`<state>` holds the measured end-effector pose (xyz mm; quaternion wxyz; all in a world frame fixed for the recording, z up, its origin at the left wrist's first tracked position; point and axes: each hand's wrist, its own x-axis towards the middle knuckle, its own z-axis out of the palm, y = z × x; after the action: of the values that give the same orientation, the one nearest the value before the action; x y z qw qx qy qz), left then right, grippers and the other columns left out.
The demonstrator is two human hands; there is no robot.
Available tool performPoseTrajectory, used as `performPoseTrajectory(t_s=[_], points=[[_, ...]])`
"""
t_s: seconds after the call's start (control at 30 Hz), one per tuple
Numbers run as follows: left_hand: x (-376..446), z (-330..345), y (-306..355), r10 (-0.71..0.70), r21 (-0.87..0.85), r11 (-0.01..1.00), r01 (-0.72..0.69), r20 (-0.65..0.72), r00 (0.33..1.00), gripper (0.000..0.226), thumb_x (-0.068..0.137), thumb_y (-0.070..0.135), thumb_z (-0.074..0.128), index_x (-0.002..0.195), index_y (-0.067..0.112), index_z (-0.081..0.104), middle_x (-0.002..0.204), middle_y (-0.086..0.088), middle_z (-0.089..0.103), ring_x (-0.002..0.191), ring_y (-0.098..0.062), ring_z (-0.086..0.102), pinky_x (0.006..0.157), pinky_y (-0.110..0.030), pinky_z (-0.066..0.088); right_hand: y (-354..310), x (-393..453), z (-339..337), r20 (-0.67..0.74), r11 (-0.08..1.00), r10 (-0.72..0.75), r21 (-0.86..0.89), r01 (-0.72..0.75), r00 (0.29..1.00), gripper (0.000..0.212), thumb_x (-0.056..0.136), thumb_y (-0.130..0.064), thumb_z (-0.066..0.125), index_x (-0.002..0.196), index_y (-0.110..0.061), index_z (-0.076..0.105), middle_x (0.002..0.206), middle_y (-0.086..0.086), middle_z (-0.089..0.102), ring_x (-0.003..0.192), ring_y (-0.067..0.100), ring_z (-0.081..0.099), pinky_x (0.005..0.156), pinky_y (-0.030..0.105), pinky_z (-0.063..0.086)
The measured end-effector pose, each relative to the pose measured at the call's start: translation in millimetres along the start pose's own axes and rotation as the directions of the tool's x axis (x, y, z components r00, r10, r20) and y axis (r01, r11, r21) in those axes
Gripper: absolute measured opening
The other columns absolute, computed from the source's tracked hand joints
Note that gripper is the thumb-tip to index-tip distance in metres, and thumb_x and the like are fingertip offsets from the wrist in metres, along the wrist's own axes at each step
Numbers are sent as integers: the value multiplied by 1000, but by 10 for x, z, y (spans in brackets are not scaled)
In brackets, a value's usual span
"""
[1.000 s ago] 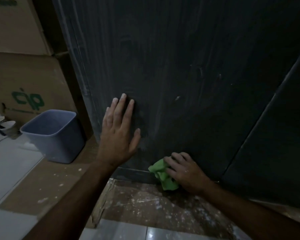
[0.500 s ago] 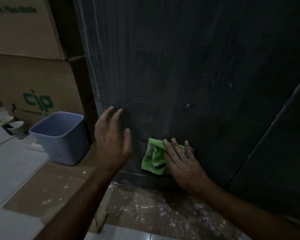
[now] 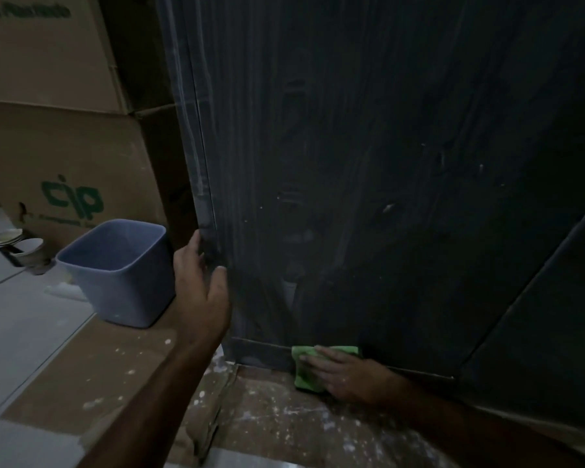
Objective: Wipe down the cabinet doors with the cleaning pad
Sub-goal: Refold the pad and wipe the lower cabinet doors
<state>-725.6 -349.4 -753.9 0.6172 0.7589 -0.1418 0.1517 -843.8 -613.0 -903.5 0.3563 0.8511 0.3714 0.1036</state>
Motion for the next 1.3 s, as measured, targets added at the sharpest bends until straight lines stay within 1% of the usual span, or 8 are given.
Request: performPoseTrajectory(t_s=[0.1, 0.23, 0.43, 0.57, 0.7, 0.9, 1.07, 1.3], points=[[37, -65, -29, 32, -56, 998, -33, -6, 999, 57, 99, 9, 47, 155, 20, 45, 138, 4, 47, 118, 14, 53, 98, -7, 46, 271, 168, -165, -160, 984, 177, 10, -178, 971, 43, 100, -18, 43, 138, -14, 62, 155, 5, 49, 149, 26, 38, 127, 52, 19], [116, -95, -42, -22, -102, 995, 17, -45, 999, 50, 94, 25, 42, 142, 31, 56, 135, 8, 55, 119, 6, 57, 104, -32, 52, 438, 461, -258, -300, 873, 488, 178, -454, 820, 50, 109, -11, 28, 158, 0, 27, 168, 15, 20, 155, 38, 19, 128, 55, 5], [134, -132, -26, -80, -166, 984, 70, -54, 995, 44, 92, 37, 40, 131, 40, 58, 136, 8, 60, 127, -13, 58, 109, -55, 49, -235, 556, -23, 192, 977, 96, 171, -130, 977, 54, 86, -45, 62, 134, -19, 67, 153, 1, 52, 149, 21, 38, 126, 37, 21], [137, -138, -55, -111, -174, 979, 104, -30, 993, 49, 88, 45, 39, 133, 38, 57, 140, 5, 60, 129, -13, 58, 109, -53, 49, 14, 963, -154, 9, 970, 217, 108, -217, 976, 53, 99, -27, 45, 146, -3, 48, 158, 13, 42, 154, 37, 21, 128, 53, 4], [152, -112, 1, -118, -214, 971, 105, -48, 992, 40, 93, 35, 40, 129, 36, 57, 137, 3, 60, 126, -14, 58, 107, -54, 50, -100, 1343, -252, 112, 963, 227, 124, -240, 967, 73, 96, -45, 52, 154, -3, 37, 165, 17, 27, 156, 39, 12, 127, 57, 6], [200, -212, -72, -102, -241, 964, 116, 67, 992, 37, 94, 36, 39, 126, 45, 55, 133, 11, 59, 125, -9, 58, 109, -48, 50, -186, 279, 165, 159, 988, 79, 117, -99, 984, 55, 92, -42, 51, 135, -10, 64, 162, 11, 37, 153, 26, 30, 127, 48, 16], [239, -282, -122, -102, -242, 961, 134, 140, 985, 40, 98, 34, 36, 134, 37, 54, 137, 10, 58, 127, -9, 58, 108, -42, 50, -374, 1020, 180, 140, 891, 163, 405, -206, 977, 74, 100, -42, 48, 162, -11, 19, 171, 8, 13, 158, 28, 5, 127, 48, 14], [277, -265, -125, -116, -289, 946, 148, 124, 986, 37, 110, 21, 35, 137, 18, 59, 137, 0, 63, 121, -6, 64, 102, -29, 54, -278, 1339, 116, 73, 983, 88, 155, -98, 993, 77, 91, -47, 60, 149, 0, 41, 164, 18, 28, 157, 39, 0, 126, 56, 9]])
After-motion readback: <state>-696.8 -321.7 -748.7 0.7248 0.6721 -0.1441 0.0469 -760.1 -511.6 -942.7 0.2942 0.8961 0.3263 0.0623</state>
